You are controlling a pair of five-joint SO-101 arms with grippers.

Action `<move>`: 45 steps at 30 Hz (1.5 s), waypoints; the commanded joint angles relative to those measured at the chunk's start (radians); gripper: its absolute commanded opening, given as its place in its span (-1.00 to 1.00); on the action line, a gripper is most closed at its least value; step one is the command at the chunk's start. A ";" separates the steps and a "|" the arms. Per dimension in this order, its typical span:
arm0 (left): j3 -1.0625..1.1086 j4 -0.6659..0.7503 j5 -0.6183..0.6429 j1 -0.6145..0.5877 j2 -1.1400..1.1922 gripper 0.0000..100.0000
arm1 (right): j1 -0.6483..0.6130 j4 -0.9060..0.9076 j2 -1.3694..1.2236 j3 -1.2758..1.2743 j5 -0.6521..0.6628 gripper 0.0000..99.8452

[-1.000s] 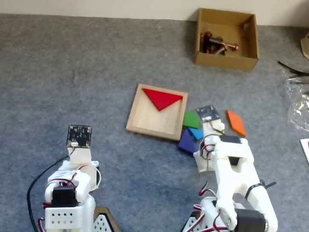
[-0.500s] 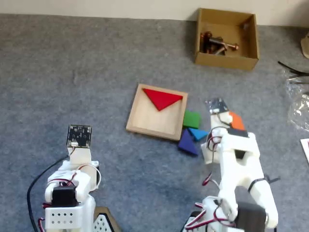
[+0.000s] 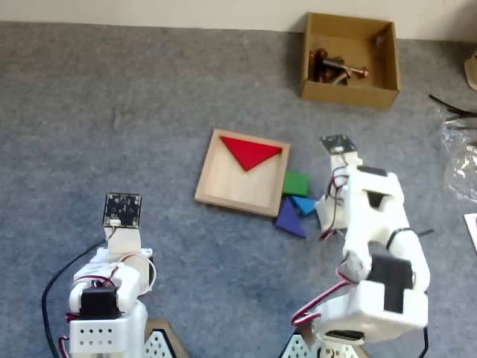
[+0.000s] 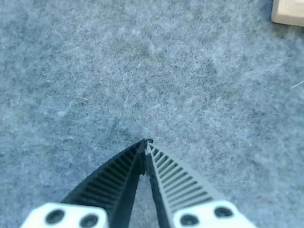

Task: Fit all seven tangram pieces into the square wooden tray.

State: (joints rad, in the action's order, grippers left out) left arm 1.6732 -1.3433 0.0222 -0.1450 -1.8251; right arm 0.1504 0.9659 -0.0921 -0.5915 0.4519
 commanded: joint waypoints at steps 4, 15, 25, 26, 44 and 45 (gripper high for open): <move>0.022 -0.005 -0.003 -0.012 -0.005 -0.98 | 0.038 0.035 -0.087 0.223 0.000 -0.84; 0.022 -0.005 -0.003 -0.012 -0.005 -0.98 | 0.035 0.177 -0.108 0.268 0.008 -0.84; 0.022 -0.005 -0.003 -0.013 -0.005 -0.98 | 0.010 0.209 -0.102 0.099 0.064 -0.84; 0.022 -0.005 -0.003 -0.013 -0.005 -0.98 | 0.005 0.208 -0.102 0.082 0.064 -0.84; 0.022 -0.005 -0.003 -0.013 -0.005 -0.98 | -0.019 0.252 0.054 -0.047 0.098 -0.85; 0.022 -0.005 -0.003 -0.013 -0.005 -0.98 | -0.019 0.278 0.110 -0.047 0.098 -0.85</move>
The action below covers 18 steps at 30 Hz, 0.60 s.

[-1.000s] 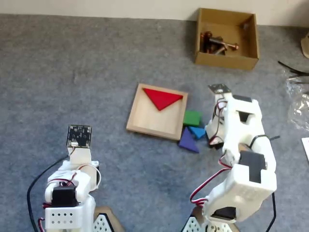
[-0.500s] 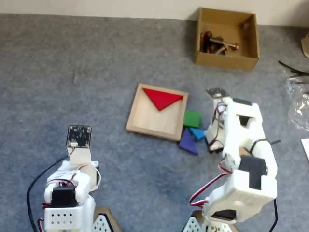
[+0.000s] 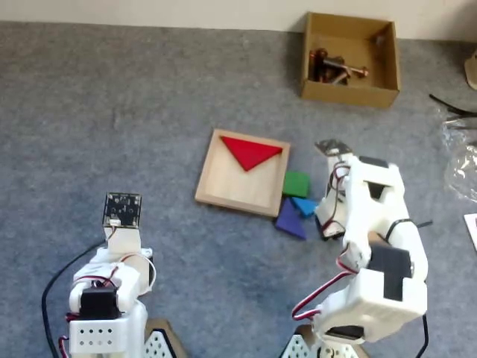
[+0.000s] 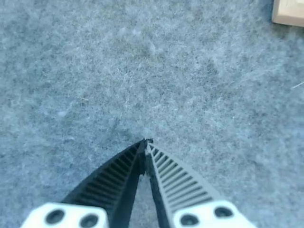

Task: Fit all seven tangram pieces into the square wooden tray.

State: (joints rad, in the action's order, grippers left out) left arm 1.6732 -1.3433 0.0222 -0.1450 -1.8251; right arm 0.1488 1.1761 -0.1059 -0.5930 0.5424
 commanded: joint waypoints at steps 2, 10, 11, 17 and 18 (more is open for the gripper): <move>0.022 -0.005 -0.003 -0.013 -0.005 -0.98 | -0.027 0.111 0.243 -0.042 0.008 -0.85; 0.022 -0.005 -0.003 -0.013 -0.005 -0.98 | -0.076 0.259 0.599 -0.025 0.008 -0.84; 0.022 -0.005 -0.003 -0.013 -0.005 -0.98 | -0.079 0.280 0.610 -0.004 0.006 -0.84; 0.022 -0.005 -0.003 -0.013 -0.005 -0.98 | -0.076 0.378 0.513 0.226 -0.055 -0.84; 0.022 -0.005 -0.003 -0.013 -0.005 -0.98 | -0.076 0.384 0.486 0.257 -0.068 -0.84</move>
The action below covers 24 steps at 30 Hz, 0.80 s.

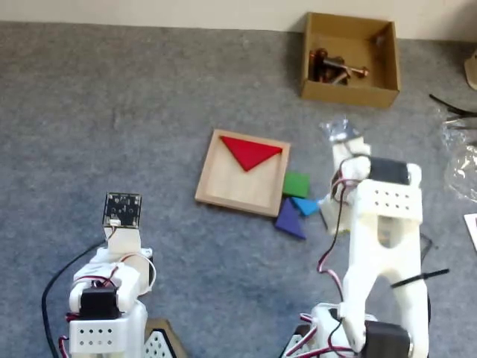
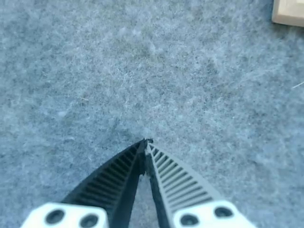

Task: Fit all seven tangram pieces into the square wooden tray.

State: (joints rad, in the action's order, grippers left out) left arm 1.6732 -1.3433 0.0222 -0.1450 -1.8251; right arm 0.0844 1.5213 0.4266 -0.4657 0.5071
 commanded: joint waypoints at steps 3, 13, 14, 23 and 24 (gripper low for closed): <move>0.022 -0.005 -0.003 -0.013 -0.005 -0.98 | 0.002 0.038 -0.137 0.209 -0.051 -0.84; 0.022 -0.005 -0.005 -0.012 -0.005 -0.98 | 0.033 0.028 -0.464 0.409 -0.087 -0.84; 0.022 -0.005 -0.005 -0.008 -0.005 -0.98 | 0.033 0.016 -0.496 0.429 -0.107 -0.84; 0.022 -0.005 -0.003 -0.008 -0.005 -0.98 | 0.073 -0.010 -0.656 0.544 -0.163 -0.84; 0.022 -0.005 -0.003 -0.008 -0.005 -0.98 | 0.081 -0.010 -0.662 0.552 -0.160 -0.84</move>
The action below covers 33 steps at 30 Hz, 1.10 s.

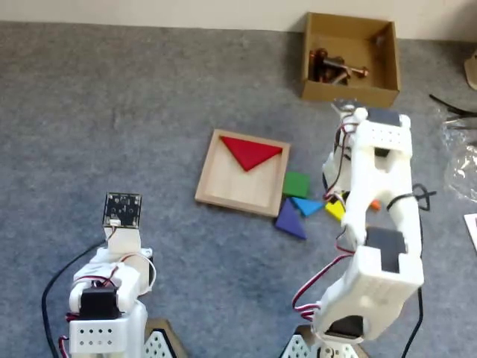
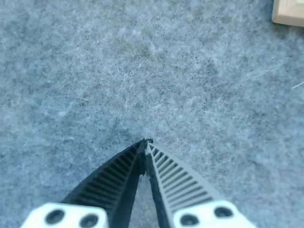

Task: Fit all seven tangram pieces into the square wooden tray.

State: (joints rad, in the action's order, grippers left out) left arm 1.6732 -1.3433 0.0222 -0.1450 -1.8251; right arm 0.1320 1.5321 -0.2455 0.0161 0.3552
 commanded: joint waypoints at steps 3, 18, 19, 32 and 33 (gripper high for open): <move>0.022 -0.005 -0.003 -0.008 -0.005 -0.98 | 0.048 -0.021 -0.002 0.074 0.009 -0.84; 0.022 -0.005 -0.003 -0.010 -0.005 -0.98 | 0.035 -0.056 -0.051 0.067 0.058 -0.70; 0.022 -0.005 -0.003 -0.012 -0.005 -0.98 | 0.031 -0.056 -0.061 0.067 0.060 -0.70; 0.022 -0.005 -0.006 -0.013 -0.005 -0.99 | 0.015 -0.053 -0.104 0.068 0.060 -0.68; 0.022 -0.005 -0.006 -0.013 -0.005 -0.99 | 0.012 -0.056 -0.105 0.068 0.061 -0.64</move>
State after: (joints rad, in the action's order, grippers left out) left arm 1.6732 -1.3433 0.0222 -0.1450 -1.8251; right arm 0.1626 1.4876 -0.3682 0.0361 0.4012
